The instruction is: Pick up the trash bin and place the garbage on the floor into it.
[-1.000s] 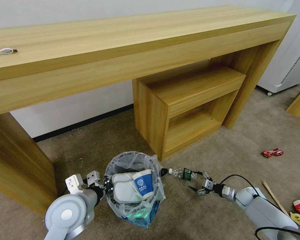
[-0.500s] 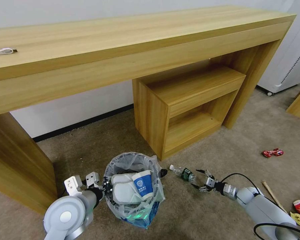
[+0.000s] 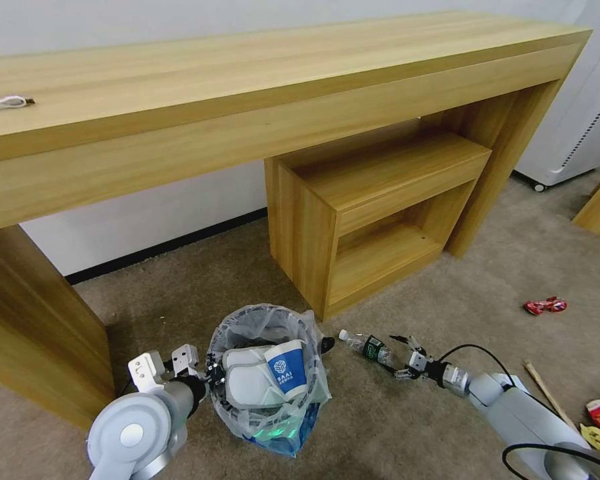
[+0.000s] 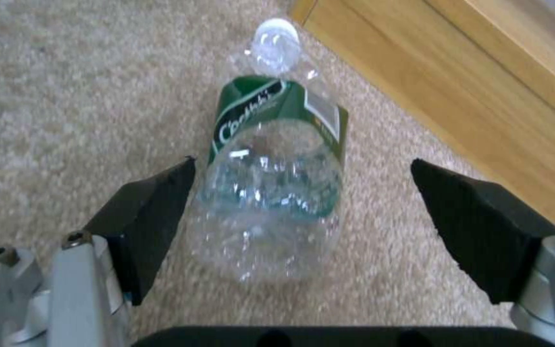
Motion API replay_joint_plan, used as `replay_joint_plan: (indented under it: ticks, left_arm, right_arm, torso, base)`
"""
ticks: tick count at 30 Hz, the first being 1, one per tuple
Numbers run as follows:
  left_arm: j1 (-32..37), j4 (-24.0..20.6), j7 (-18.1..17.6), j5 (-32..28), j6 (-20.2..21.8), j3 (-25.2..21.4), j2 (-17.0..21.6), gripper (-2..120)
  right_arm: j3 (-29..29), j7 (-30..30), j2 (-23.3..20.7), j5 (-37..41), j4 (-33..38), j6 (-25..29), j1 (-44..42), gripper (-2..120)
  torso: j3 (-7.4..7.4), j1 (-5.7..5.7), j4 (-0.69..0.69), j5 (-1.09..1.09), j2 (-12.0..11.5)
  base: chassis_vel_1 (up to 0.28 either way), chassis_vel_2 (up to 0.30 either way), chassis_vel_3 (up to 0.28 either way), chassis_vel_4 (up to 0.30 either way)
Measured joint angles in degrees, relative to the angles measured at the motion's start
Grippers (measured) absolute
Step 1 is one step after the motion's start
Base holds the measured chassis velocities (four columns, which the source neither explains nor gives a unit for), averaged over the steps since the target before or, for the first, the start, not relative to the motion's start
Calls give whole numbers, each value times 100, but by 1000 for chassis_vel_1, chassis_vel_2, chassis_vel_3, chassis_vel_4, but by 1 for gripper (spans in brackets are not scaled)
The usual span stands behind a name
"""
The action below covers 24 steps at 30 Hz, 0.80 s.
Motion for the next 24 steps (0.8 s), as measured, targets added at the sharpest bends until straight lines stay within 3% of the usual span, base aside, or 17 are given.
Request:
replay_joint_plan:
  ticks: [8, 24]
  left_arm:
    - [22, -19, 6, 12, 1, -15, -14, 0]
    - [66, -191, -6, -46, -20, -27, 31, 0]
  right_arm:
    - [-69, 37, 78, 87, 22, 0, 9, 85]
    - [-83, 79, 273, 122, -105, 1, -43, 32]
  torso:
    - [0, 0, 0, -1, 0]
    - [0, 0, 0, 0, 0]
  base:
    - [0, 0, 0, 0]
    - [0, 0, 0, 0]
